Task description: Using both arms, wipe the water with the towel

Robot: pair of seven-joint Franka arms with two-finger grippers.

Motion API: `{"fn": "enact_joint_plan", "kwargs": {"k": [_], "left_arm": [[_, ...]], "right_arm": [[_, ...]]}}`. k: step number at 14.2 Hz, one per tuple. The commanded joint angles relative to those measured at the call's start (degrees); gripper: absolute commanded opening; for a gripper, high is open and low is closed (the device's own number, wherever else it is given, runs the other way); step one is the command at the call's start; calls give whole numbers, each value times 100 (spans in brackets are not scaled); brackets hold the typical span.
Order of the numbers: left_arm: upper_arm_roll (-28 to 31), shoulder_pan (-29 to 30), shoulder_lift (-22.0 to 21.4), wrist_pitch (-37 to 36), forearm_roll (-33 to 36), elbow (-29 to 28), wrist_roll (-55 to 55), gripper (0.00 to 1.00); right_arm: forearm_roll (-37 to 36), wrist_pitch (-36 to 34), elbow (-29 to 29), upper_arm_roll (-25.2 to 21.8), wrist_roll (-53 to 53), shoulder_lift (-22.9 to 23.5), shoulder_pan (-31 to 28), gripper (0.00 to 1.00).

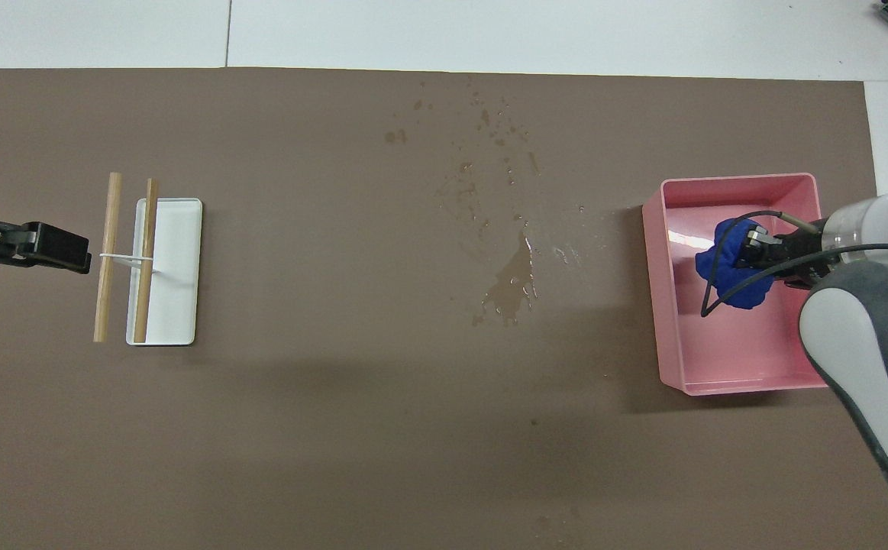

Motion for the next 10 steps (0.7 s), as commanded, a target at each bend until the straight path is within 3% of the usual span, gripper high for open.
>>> {"fn": "enact_joint_plan", "kwargs": {"k": [1, 4, 10], "left_arm": [[-84, 219, 21, -135, -372, 124, 56, 100], [-110, 228, 21, -320, -400, 256, 64, 100], [-93, 237, -67, -285, -391, 89, 82, 100]], "right_arm": [[-612, -242, 653, 109, 846, 155, 864, 0], [-685, 361, 648, 109, 1543, 577, 1816, 0], [-685, 1758, 218, 109, 2150, 1422, 1932, 0]]}}
